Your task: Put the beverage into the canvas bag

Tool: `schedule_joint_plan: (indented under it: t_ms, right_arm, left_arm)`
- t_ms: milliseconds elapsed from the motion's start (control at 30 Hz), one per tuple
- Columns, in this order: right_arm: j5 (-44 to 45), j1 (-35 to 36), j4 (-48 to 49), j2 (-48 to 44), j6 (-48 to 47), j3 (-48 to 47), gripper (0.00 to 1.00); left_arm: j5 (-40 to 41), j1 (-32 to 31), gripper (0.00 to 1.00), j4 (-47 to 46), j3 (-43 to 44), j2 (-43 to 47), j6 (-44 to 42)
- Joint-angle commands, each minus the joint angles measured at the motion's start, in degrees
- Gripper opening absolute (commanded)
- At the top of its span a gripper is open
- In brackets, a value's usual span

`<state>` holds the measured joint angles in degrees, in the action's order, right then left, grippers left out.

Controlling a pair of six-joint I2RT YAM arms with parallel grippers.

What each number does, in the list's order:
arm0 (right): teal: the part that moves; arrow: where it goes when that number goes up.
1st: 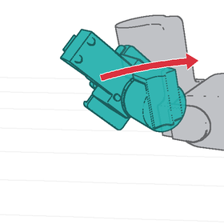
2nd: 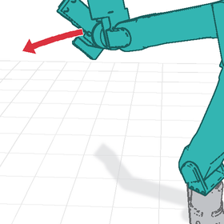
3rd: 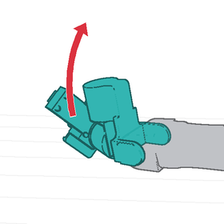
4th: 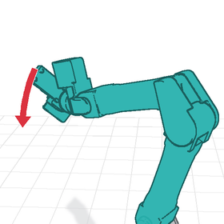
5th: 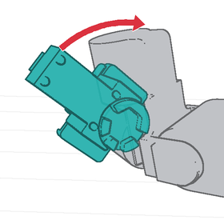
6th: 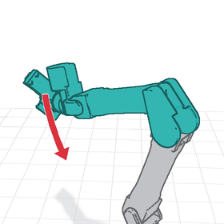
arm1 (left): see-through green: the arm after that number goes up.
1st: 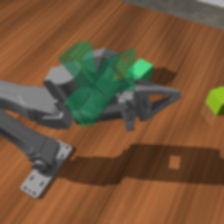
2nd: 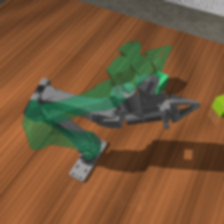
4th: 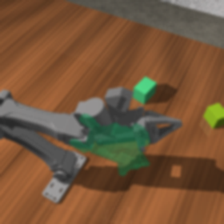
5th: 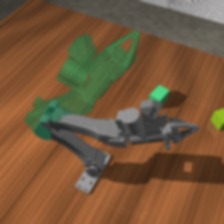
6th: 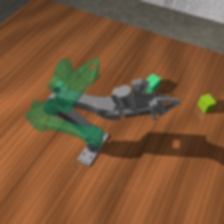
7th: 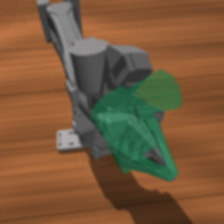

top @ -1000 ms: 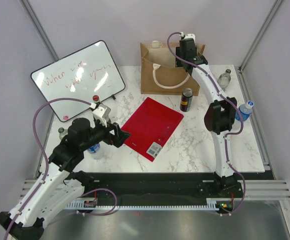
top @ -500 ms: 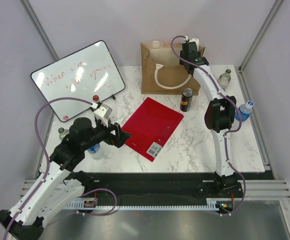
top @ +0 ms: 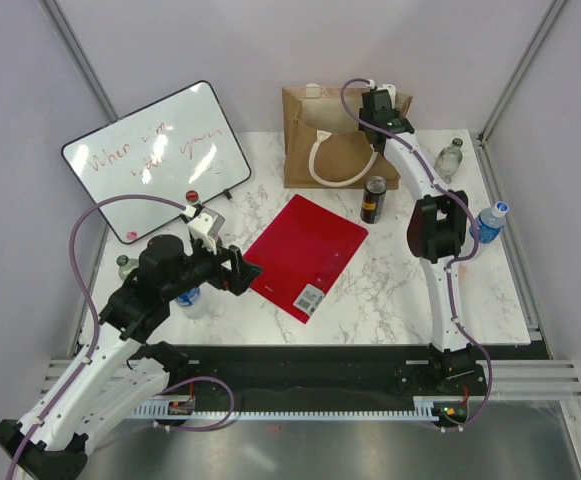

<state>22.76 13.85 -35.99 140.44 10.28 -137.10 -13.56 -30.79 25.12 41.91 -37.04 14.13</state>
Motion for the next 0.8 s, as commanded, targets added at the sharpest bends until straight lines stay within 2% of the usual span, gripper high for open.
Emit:
schedule_joint_plan:
  t_ms: [0,267,400,467,767]
  right_arm:
    - [1.14,-0.93,2.41,-0.08,0.0,-1.42,0.57]
    - [0.7,-1.1,2.76,-1.22,-1.4,-0.45,0.63]
    - [0.88,-1.1,2.76,-2.28,-1.49,0.25,0.73]
    - [0.88,-1.01,2.85,-3.33,-1.76,0.69,0.75]
    - [-1.23,-1.01,2.59,-10.18,-1.58,0.96,0.75]
  left_arm:
    - [0.38,-0.24,0.97,-1.66,0.01,0.03,-0.16]
    - [-0.06,-0.24,0.97,-1.57,0.19,0.12,-0.24]
    - [0.12,-0.33,0.97,-1.39,0.1,0.65,-0.24]
    - [0.2,-0.33,0.97,-1.48,0.19,0.56,-0.24]
    - [0.03,-0.33,0.97,-1.39,0.28,0.74,-0.24]
